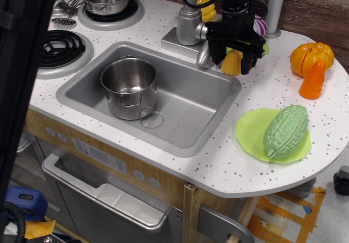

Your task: Put corn in pot which is in sink

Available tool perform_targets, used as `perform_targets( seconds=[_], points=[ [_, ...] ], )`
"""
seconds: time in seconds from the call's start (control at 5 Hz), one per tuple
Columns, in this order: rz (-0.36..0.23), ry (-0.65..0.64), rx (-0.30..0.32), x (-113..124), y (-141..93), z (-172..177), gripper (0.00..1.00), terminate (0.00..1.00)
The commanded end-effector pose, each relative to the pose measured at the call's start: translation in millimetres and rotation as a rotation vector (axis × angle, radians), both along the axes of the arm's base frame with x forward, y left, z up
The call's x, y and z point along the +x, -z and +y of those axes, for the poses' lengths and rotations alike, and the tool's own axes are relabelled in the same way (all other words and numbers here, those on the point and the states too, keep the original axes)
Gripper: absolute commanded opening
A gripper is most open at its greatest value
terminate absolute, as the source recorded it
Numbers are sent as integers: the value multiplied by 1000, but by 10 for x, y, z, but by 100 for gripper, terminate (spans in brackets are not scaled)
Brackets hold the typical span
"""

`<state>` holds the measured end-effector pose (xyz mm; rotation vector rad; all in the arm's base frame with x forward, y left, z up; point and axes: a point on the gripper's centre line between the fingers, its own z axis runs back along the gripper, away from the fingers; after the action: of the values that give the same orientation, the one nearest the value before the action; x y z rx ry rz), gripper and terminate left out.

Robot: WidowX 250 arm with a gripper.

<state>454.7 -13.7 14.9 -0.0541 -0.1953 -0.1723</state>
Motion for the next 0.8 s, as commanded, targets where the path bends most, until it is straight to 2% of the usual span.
perform_targets(
  seconds=[0.0,0.2,0.4,0.6],
  points=[
    [-87,10,-1,149,-181,31,100,0],
    [-94,12,4,169,-189,40,0,0],
    [-89,26,19,125,-260,38,0,0],
    [-44,43,108,42,-449,29,0,0]
  ],
)
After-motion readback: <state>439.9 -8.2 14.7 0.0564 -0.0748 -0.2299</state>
